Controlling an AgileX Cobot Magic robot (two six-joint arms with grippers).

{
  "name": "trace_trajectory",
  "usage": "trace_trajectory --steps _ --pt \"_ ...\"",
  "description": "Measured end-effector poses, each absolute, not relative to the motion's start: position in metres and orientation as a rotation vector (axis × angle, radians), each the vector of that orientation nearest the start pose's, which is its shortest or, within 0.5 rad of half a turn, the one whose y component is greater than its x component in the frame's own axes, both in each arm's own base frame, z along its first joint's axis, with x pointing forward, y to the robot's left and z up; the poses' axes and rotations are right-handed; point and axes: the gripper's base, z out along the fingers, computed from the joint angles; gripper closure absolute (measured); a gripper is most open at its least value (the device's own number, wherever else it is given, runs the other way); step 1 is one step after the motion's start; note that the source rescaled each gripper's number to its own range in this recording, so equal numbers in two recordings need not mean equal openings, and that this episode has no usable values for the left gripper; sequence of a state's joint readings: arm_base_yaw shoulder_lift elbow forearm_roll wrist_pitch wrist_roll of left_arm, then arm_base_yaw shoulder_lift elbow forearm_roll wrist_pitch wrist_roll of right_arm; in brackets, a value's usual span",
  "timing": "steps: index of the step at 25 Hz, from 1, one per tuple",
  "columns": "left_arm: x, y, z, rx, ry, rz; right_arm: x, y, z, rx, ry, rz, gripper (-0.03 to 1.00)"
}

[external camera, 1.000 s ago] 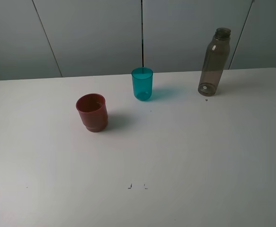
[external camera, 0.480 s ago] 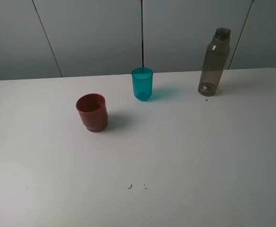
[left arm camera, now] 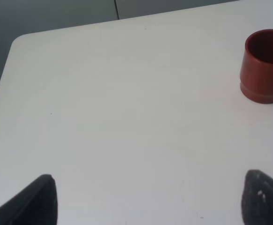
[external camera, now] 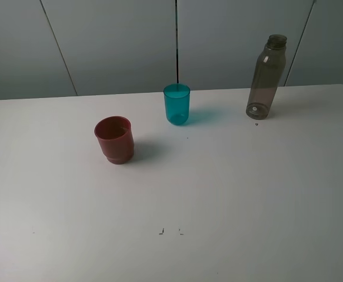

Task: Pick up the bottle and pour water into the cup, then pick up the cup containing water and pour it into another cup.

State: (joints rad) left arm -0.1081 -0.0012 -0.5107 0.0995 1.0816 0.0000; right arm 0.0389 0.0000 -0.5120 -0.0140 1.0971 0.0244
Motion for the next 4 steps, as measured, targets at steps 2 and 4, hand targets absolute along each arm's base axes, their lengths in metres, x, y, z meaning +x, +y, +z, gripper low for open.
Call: trace_trajectory --steps 2,4 --pt "-0.0065 0.0087 0.2789 0.104 2.047 0.052 -0.0078 -0.0014 0.2777 -0.014 2.069 0.022 -0.03" --pt "-0.0065 0.0087 0.2789 0.104 2.047 0.052 -0.0078 -0.0014 0.2777 -0.014 2.069 0.022 -0.03"
